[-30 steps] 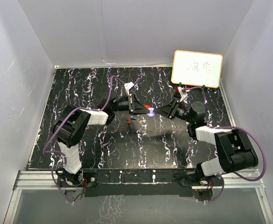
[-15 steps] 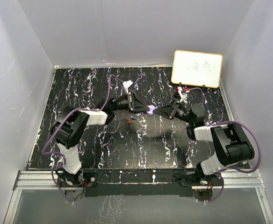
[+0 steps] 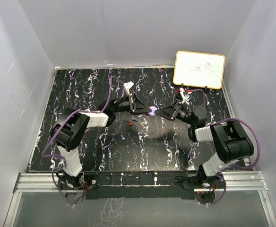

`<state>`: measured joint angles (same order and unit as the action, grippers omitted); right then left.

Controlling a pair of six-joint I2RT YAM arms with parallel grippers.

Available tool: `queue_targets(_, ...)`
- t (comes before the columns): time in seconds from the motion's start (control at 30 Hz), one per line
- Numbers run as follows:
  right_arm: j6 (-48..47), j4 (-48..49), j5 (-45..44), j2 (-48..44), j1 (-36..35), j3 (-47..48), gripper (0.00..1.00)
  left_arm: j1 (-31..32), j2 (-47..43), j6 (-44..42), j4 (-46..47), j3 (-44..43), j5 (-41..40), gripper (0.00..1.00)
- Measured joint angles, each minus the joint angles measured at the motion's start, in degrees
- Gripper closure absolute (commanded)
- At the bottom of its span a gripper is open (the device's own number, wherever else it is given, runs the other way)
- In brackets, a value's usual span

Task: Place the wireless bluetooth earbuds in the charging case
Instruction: Open the charging case.

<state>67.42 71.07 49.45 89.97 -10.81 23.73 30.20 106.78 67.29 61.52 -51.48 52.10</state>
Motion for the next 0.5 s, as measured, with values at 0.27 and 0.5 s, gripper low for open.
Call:
queue_targets(0.27, 3.6, 5.1, -0.1, 3.5, 0.2, 0.0, 0.68, 0.4, -2.6, 0.5, -2.1, 2.5, -3.8, 1.0)
queue_targets(0.5, 9.2, 11.8, -1.2, 8.1, 0.4, 0.0, 0.7, 1.5, -4.5, 1.9, -1.9, 5.0, -8.6, 1.0)
